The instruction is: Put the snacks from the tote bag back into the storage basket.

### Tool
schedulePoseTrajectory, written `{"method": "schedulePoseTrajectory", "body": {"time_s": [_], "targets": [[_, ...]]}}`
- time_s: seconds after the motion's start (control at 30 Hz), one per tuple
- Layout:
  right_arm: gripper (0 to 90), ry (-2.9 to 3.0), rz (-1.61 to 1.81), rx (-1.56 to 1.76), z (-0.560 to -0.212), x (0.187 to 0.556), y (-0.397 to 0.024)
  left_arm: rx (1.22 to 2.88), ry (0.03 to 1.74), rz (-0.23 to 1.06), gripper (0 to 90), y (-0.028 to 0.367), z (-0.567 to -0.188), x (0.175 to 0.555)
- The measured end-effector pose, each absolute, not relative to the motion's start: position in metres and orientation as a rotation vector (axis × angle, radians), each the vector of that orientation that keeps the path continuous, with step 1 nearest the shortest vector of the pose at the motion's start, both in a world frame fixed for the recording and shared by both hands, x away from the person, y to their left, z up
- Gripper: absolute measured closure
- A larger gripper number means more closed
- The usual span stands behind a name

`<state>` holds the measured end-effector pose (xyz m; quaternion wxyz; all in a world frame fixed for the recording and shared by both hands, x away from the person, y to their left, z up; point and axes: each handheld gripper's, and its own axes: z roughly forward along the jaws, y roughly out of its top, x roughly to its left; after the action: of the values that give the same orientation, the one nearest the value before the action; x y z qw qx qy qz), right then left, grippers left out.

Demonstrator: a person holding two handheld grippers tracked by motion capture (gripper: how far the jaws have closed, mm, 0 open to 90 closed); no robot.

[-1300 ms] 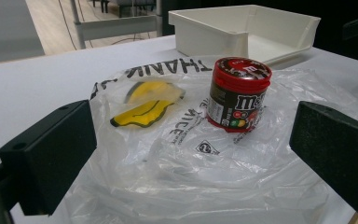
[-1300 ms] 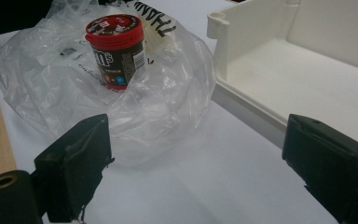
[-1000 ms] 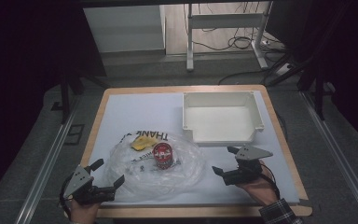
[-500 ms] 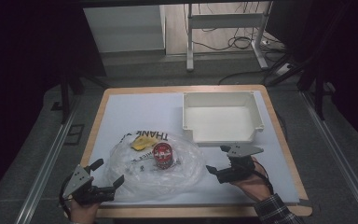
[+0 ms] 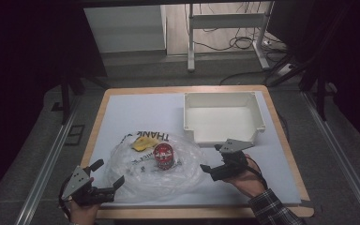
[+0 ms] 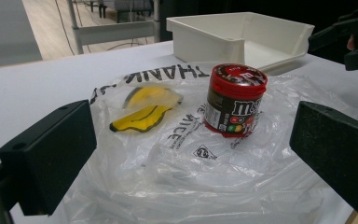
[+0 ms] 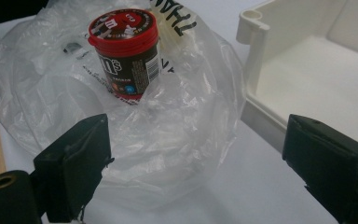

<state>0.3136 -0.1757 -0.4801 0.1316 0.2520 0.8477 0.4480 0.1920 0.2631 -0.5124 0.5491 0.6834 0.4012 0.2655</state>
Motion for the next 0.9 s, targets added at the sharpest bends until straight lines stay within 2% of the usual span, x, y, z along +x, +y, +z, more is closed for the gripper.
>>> {"method": "schedulePoseTrajectory", "body": {"time_s": [0.43,0.9], "targets": [[4.7,2.515,1.246,0.687,-0.483,0.316,-0.156,1.616,0.941,0.632,0.4,0.263,-0.512,0.191],[8.8,2.544,1.180,0.660,-0.486,0.322,-0.139,1.598,0.930,0.645,0.3,0.264,-0.511,0.190]]}}
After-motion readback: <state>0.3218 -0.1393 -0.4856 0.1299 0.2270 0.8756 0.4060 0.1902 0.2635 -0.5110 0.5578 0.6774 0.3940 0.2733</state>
